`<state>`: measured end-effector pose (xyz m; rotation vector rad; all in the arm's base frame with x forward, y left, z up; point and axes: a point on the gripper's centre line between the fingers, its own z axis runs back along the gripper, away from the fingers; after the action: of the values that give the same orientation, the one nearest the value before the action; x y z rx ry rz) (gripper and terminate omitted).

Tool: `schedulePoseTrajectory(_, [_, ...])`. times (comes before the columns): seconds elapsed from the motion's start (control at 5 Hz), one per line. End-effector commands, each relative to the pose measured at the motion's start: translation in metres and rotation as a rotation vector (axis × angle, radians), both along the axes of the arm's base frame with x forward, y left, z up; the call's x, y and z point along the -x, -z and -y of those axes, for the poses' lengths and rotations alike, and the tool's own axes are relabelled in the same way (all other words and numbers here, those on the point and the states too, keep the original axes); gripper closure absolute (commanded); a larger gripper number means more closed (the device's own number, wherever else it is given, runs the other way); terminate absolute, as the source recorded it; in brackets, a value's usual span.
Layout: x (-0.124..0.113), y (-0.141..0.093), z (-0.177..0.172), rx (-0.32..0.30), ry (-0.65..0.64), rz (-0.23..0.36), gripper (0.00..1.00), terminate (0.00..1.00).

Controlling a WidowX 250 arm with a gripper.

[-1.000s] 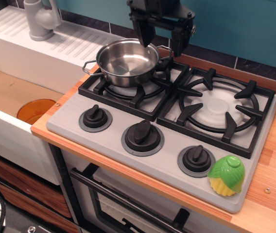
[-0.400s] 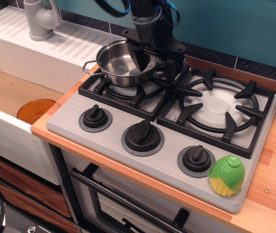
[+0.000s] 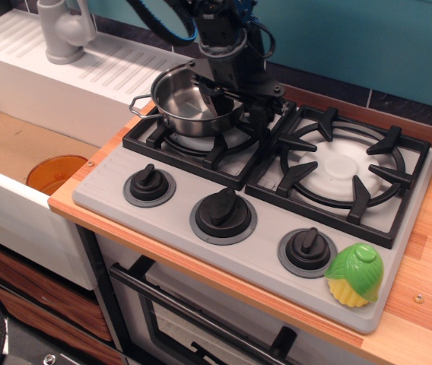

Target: Put pot or pan on stove and put corncob in pot or pan

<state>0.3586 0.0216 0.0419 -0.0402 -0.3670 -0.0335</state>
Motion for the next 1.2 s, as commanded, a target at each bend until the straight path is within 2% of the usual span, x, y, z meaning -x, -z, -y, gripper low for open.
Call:
schedulePoseTrajectory(0.0, [-0.004,-0.008,0.011,0.002,-0.007,0.013,1.0,0.0])
schedulePoseTrajectory(0.2, [-0.005,-0.016,0.019,0.0,-0.009,-0.001,1.0,0.0])
schedulePoseTrajectory(0.4, [-0.004,-0.036,0.027,-0.005,-0.011,-0.029,1.0,0.0])
schedulePoseTrajectory(0.6, [0.0,-0.072,0.045,-0.027,-0.019,-0.083,1.0,0.0])
schedulePoseTrajectory(0.8, [0.003,-0.099,0.067,-0.047,-0.04,-0.118,1.0,0.0])
schedulePoseTrajectory(1.0, [0.004,-0.113,0.093,-0.063,-0.06,-0.131,1.0,0.0])
